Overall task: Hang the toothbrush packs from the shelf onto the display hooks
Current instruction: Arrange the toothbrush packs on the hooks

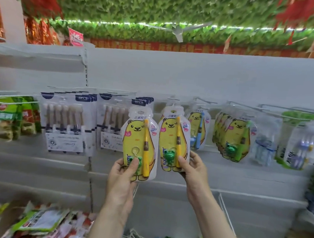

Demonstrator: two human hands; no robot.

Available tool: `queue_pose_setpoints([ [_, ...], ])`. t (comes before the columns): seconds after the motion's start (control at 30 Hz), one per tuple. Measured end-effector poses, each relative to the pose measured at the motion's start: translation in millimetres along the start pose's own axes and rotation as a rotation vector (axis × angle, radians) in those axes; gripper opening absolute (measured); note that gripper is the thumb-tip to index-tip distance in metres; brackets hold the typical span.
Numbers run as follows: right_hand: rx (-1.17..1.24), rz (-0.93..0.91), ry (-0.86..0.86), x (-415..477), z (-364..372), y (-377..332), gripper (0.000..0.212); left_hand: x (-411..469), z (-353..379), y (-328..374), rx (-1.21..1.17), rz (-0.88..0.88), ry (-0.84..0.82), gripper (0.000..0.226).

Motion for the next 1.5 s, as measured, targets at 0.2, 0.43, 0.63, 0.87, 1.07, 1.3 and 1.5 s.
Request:
queue_pose_setpoints([
  [0.2,0.021,-0.030,0.026,9.5,22.0,6.2,0.027,16.2,-11.6,2.7,0.013,-0.035,-0.044,0.022],
  [0.43,0.102,-0.046,0.036,25.1,22.8,22.9,0.029,38.8,-8.6,-0.5,0.005,-0.025,-0.075,0.031],
  [0.63,0.102,-0.033,0.034,49.3,21.2,38.0,0.033,59.2,1.0,-5.7,0.005,0.010,-0.096,0.022],
  [0.87,0.055,-0.007,0.039,98.4,21.7,47.9,0.040,71.0,17.4,-20.7,-0.004,0.023,-0.100,0.019],
  [1.07,0.039,0.039,0.077,130.4,26.3,56.2,0.040,81.1,15.4,-22.6,0.023,0.037,-0.069,0.020],
  [1.3,0.013,0.128,0.127,145.4,29.4,58.8,0.043,82.1,15.5,-29.4,0.057,0.046,-0.060,0.022],
  [1.5,-0.092,0.205,0.205,120.3,24.4,45.7,0.049,77.4,16.8,-34.9,0.088,0.042,-0.064,0.024],
])
Point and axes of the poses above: each hand's wrist, its own x-axis towards the middle knuckle, its own z-axis out of the palm, y = z × x, the point moved 3 cm from there along x, towards the middle knuckle, and after that the axes turned 4 degrees about y, right-handed, at the moved point
